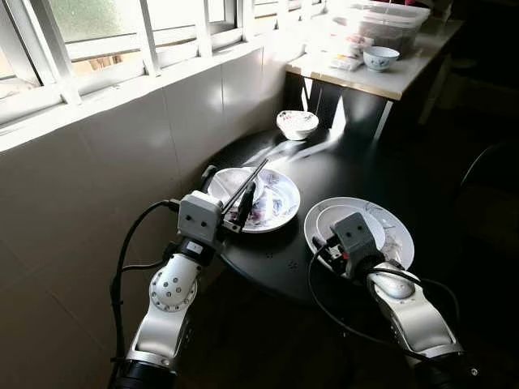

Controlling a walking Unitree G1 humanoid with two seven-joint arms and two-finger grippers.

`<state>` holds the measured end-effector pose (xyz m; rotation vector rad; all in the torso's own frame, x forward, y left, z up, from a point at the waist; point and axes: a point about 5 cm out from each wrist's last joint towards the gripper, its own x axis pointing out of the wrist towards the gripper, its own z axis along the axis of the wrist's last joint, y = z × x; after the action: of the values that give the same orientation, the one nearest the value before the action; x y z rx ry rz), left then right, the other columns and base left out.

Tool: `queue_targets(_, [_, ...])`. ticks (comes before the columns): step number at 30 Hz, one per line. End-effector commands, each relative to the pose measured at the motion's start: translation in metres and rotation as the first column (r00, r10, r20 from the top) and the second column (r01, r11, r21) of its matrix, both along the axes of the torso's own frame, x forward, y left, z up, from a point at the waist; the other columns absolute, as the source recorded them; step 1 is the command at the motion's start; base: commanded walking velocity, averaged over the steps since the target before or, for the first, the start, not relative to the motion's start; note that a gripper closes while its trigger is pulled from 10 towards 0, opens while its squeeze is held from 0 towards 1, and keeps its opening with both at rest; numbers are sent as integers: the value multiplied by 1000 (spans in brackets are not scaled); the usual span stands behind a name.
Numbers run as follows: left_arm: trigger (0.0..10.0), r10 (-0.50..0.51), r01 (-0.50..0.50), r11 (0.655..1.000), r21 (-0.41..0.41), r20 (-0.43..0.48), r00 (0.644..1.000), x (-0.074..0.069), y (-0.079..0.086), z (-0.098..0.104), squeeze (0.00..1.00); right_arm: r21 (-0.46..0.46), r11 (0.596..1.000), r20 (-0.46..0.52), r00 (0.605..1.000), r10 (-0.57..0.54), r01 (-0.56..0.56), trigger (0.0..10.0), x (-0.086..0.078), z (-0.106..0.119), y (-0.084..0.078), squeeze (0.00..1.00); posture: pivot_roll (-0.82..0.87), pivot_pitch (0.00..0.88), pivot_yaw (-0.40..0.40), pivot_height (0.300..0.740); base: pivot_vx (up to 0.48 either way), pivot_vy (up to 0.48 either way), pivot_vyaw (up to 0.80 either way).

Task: Kitchen organization

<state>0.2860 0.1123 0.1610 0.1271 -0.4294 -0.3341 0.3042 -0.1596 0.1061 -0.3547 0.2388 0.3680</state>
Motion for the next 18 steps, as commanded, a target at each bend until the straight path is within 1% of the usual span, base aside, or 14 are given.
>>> queue_targets(1, [10000, 9, -9, 1000, 6, -15, 1000, 1, 1, -2, 0, 1, 1000, -30, 1000, 4, -4, 10000, 0, -2, 2, 0, 48, 0, -33, 740, 0, 0, 0])
queue_targets(6, [10000, 11, -11, 1000, 10, -20, 1000, 1, 1, -2, 0, 13, 1000, -94, 996, 8, -7, 10000, -4, -10, 3, 0, 50, 0, -31, 740, 0, 0, 0])
queue_targets(8, [10000, 11, -11, 1000, 13, -24, 1000, 2, 2, -3, 0, 17, 1000, -135, 991, -11, 13, 10000, -5, -14, 1, 0, 48, 0, -28, 740, 0, 0, 0])
queue_targets(10, [10000, 11, -10, 1000, 14, -24, 1000, 2, 2, -3, 0, 12, 1000, -143, 990, -22, 24, 10000, -5, -15, 0, 0, 48, 0, -28, 740, 0, 0, 0])
queue_targets(11, [10000, 10, -9, 1000, 15, -28, 1000, 2, 1, -3, 0, -5, 999, -147, 988, -42, 42, 10000, -4, -15, -4, 0, 48, 0, -28, 740, 0, 0, 0])
queue_targets(13, [10000, 8, -8, 1000, 16, -34, 999, 2, 0, -4, 0, -14, 998, -152, 987, -55, 53, 10000, -3, -16, -7, 0, 46, 0, -27, 740, 0, 0, 0])
queue_targets(16, [10000, 7, -6, 1000, 21, -44, 999, 2, 0, -6, 0, -38, 998, -161, 986, -49, 43, 10000, -3, -16, -10, 0, 47, 0, -26, 740, 0, 0, 0])
queue_targets(17, [10000, 8, -7, 1000, 22, -43, 999, 3, 0, -6, 0, -67, 997, -163, 986, -37, 26, 10000, -2, -15, -12, 0, 49, 0, -27, 740, 0, 0, 0])
queue_targets(18, [10000, 10, -9, 1000, 22, -43, 999, 3, 0, -6, 0, -76, 997, -166, 985, -37, 25, 10000, -1, -15, -14, 0, 49, 0, -27, 740, 0, 0, 0])
